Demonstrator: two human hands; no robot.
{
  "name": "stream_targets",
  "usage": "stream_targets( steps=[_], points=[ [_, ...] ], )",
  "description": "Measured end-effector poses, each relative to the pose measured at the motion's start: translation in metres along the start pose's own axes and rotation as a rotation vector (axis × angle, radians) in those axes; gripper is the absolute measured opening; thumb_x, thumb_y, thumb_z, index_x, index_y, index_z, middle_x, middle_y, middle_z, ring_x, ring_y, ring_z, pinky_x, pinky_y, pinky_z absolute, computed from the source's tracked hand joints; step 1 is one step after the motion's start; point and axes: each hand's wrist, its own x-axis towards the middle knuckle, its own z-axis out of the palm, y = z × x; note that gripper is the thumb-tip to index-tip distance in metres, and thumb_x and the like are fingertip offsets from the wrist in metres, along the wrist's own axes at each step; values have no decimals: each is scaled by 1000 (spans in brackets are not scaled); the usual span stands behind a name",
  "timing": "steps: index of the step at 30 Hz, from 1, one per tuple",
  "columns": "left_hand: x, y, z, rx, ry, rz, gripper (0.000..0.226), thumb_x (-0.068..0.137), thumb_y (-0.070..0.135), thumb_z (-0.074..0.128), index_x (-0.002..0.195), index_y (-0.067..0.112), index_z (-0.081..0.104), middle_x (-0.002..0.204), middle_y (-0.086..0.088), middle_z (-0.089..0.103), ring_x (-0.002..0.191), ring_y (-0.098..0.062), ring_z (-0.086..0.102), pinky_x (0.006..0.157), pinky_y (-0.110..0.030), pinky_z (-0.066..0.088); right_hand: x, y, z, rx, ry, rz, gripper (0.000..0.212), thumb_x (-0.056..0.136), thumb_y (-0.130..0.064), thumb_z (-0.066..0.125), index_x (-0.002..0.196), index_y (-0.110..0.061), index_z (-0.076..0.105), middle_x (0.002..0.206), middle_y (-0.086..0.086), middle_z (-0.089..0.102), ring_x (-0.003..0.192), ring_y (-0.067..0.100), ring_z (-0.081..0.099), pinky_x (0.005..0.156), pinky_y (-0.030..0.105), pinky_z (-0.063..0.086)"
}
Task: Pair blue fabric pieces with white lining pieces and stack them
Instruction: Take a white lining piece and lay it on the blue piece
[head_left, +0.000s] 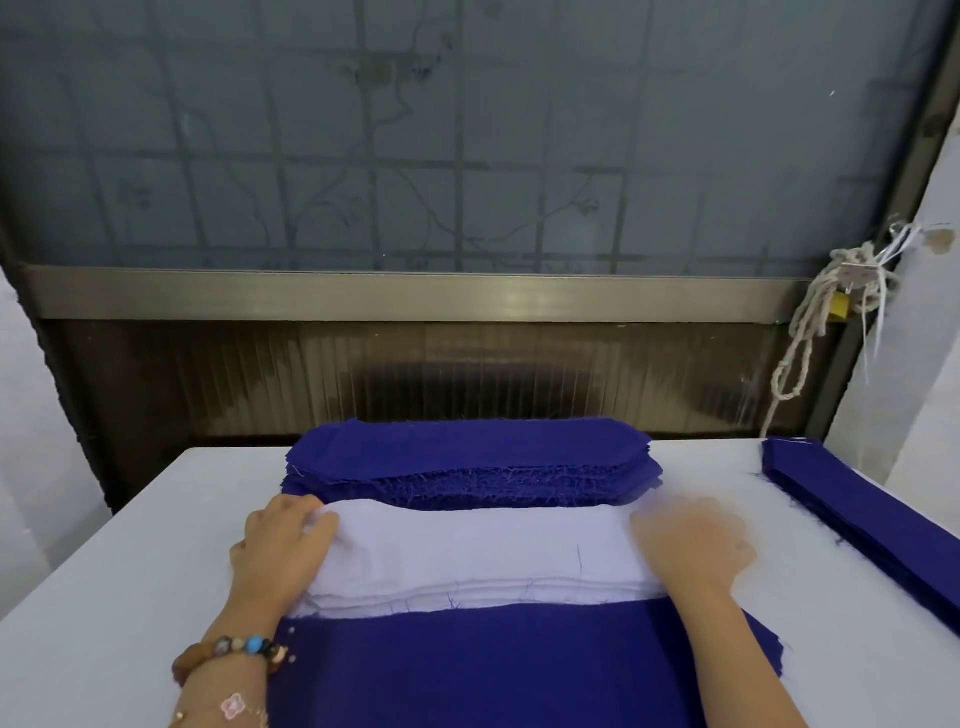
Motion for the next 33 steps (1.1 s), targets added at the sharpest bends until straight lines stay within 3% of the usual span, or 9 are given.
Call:
stream_targets(
  steps=[5, 10, 14, 20, 24, 27, 29, 33],
  points=[
    [-2, 3, -2, -15, 31, -108, 13, 89, 34, 61, 92, 21, 61, 117, -5, 53, 109, -28, 47, 93, -46, 37, -1, 0, 3, 34, 107, 1, 35, 91, -38, 52, 115, -15, 63, 123, 9, 51, 119, 30, 39, 99, 42, 31],
    [-6, 6, -8, -57, 181, -124, 24, 90, 37, 63, 94, 13, 65, 119, -14, 58, 110, -34, 52, 93, -50, 41, -4, 0, 4, 41, 163, 6, 32, 90, -35, 54, 112, -13, 62, 113, 11, 53, 109, 30, 42, 89, 39, 32],
    [-8, 9, -11, -235, 310, -87, 26, 91, 34, 63, 93, 8, 62, 99, -14, 65, 93, -30, 58, 82, -47, 49, -4, -1, 4, 12, 164, -7, 34, 92, -35, 50, 118, -14, 58, 114, 9, 56, 108, 28, 44, 88, 38, 33],
    [-6, 4, -5, -303, 190, -142, 18, 93, 30, 60, 92, 12, 61, 85, -9, 64, 81, -26, 58, 72, -35, 47, -2, -3, 8, 71, 184, -38, 32, 93, -32, 47, 113, -12, 60, 105, 8, 59, 101, 26, 45, 87, 40, 33],
    [-6, 1, -5, -277, 267, -97, 15, 96, 17, 55, 95, 8, 67, 84, -12, 64, 79, -26, 56, 69, -33, 42, -1, -3, 8, 226, 251, -77, 23, 93, -22, 47, 105, -6, 58, 77, 6, 52, 80, 23, 43, 77, 37, 30],
    [-6, 3, -8, -339, 335, -87, 18, 97, 14, 53, 100, 4, 67, 93, -15, 64, 83, -25, 53, 73, -36, 41, -2, -3, 7, 427, 288, -129, 19, 94, -16, 49, 108, -5, 54, 66, 2, 48, 60, 19, 47, 63, 32, 37],
    [-6, 6, -10, -413, 370, -80, 19, 98, 12, 51, 104, 2, 65, 99, -13, 64, 87, -24, 51, 79, -37, 43, -1, -5, 8, 574, 292, -129, 15, 95, -15, 49, 107, -8, 54, 70, 1, 50, 60, 9, 46, 55, 25, 34],
    [-6, 9, -10, -523, 441, -43, 15, 100, 11, 47, 104, 1, 58, 97, -7, 57, 90, -22, 51, 82, -33, 39, 0, -6, 8, 816, 283, -99, 4, 96, -15, 51, 94, -15, 54, 80, 5, 58, 65, 8, 48, 58, 18, 35]
  ],
)
